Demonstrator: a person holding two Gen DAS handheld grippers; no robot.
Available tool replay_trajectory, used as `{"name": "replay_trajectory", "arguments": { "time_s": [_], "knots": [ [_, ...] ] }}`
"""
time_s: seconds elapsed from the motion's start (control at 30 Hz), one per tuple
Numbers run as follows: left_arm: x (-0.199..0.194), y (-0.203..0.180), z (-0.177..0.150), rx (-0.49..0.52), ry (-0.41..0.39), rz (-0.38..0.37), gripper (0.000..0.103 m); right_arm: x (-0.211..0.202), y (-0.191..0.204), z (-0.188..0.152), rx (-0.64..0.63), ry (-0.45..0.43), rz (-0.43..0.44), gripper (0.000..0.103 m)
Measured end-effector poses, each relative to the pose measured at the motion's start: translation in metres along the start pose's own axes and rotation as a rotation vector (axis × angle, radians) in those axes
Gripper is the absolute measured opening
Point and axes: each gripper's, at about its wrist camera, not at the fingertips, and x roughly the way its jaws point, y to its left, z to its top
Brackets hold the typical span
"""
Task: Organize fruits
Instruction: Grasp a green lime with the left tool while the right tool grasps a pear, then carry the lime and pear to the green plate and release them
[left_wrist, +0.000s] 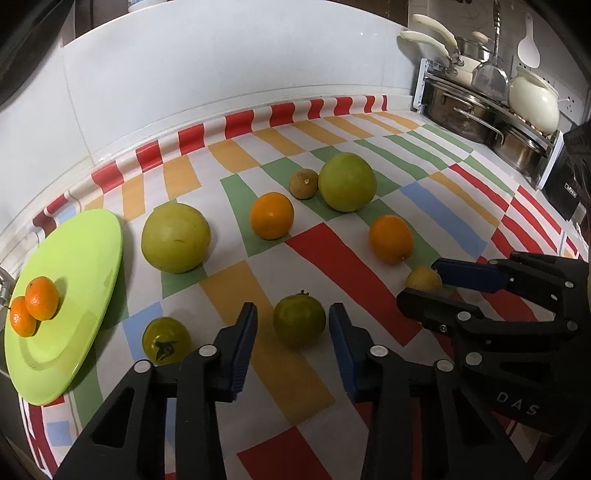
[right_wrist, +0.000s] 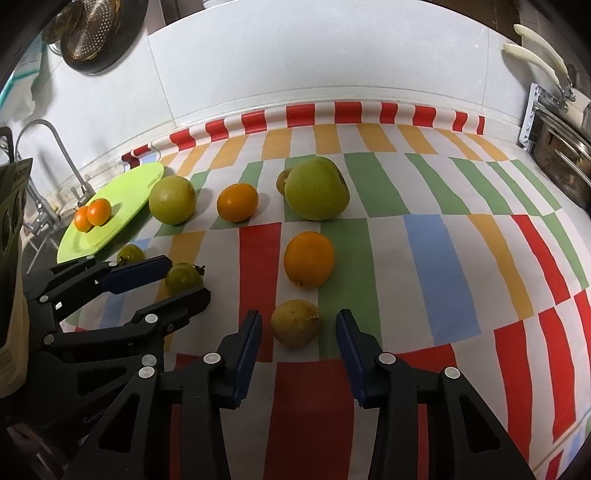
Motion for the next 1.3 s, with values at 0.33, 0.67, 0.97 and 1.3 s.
{"name": "replay_trajectory", "arguments": {
  "time_s": [0.33,0.67,0.97,1.3],
  "knots": [
    [-0.008,0.0,-0.001,-0.021,-0.002,0.006,0.028,-0.002,0.001,0.0,-0.007,-0.009,0.025,0.03],
    [-0.04,0.002,-0.005,-0.062,-0.035,0.038,0.028,-0.026,0.011,0.005,-0.032,-0.071,0.039,0.03],
    [-0.079,0.003,-0.013,-0.096,-0.09,0.064,0.028,-0.053,0.027,0.006,-0.078,-0.126,0.072,0.03],
    [-0.116,0.012,-0.022,-0.142,-0.158,0.122,0.028,-0.081,0.046,0.006,-0.137,-0.185,0.092,0.03]
  ]
}}
